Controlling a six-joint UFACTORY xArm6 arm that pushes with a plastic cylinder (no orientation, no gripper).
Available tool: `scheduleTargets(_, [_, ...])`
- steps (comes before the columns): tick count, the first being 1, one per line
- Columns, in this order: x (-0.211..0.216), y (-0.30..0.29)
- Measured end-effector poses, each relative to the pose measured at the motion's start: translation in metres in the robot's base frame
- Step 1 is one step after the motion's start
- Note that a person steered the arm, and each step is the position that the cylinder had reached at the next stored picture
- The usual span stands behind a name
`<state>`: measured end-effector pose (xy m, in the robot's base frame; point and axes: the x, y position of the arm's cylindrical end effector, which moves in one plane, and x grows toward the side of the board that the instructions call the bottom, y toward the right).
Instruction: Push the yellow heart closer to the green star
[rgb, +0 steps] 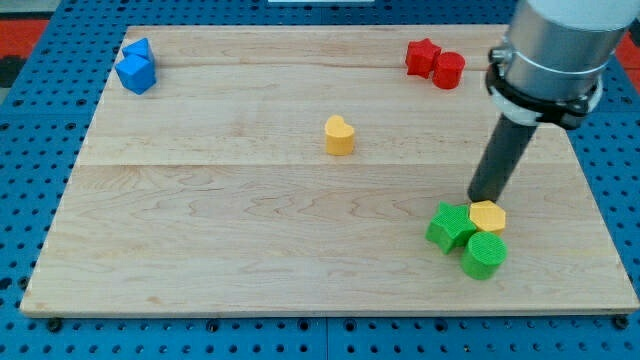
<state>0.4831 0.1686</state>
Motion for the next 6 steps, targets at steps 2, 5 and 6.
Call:
scheduleTargets(2, [-0.080, -0.101])
scheduleTargets(5, [-0.067, -0.117])
scheduleTargets(6, [-0.045, -0.066])
